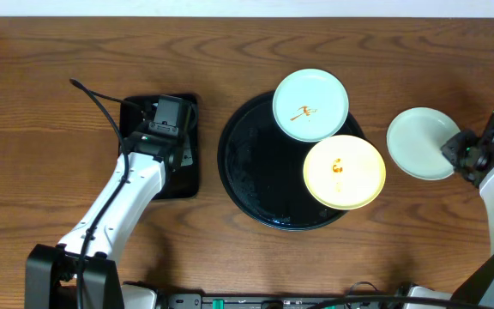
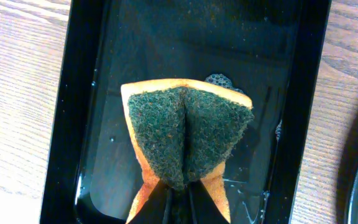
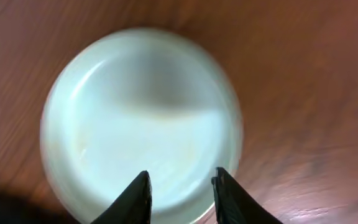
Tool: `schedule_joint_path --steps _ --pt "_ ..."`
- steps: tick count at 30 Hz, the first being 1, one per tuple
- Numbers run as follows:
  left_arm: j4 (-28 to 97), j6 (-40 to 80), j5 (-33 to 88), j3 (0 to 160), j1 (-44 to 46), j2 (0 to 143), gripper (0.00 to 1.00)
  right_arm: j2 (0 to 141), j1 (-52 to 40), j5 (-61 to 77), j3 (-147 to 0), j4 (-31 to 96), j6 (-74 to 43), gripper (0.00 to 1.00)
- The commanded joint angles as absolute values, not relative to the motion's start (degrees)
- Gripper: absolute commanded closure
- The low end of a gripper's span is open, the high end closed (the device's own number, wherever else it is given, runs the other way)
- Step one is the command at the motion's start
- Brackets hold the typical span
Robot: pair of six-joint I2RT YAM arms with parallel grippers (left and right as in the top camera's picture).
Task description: Clean dirty plates on tray and stack at the side
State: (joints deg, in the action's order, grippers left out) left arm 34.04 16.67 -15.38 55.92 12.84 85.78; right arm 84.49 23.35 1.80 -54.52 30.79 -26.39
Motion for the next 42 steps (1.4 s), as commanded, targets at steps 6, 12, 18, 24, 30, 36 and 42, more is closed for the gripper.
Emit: schedule_joint_path --steps 6,12,18,24,30,36,42 --pt "33.95 16.80 -15.90 55.61 12.56 86.17 0.92 85.60 17.12 20.51 -53.65 39.62 -12.47 0.65" --pt "33.95 16.80 -15.90 55.61 12.56 86.17 0.92 85.84 10.61 15.88 -48.40 39.97 -12.49 0.66" --pt "33.98 17.98 -15.88 55.61 12.56 86.17 0.92 85.84 6.96 14.00 -43.44 36.67 -15.44 0.67" --pt "33.98 18.28 -15.70 55.61 12.56 86.17 0.92 85.82 4.75 14.44 -42.63 34.85 -15.42 0.84" --pt "33.95 18.28 -15.70 55.61 12.56 86.17 0.92 85.52 4.16 19.31 -42.70 31.73 -15.40 0.94" --pt "33.30 18.26 -14.22 55.61 12.56 86.17 0.91 85.03 0.19 21.67 -42.70 27.49 -15.42 0.99" --pt "28.86 18.24 -4.89 55.61 12.73 86.17 0.92 85.10 -7.40 17.45 -42.68 24.25 -20.21 0.99"
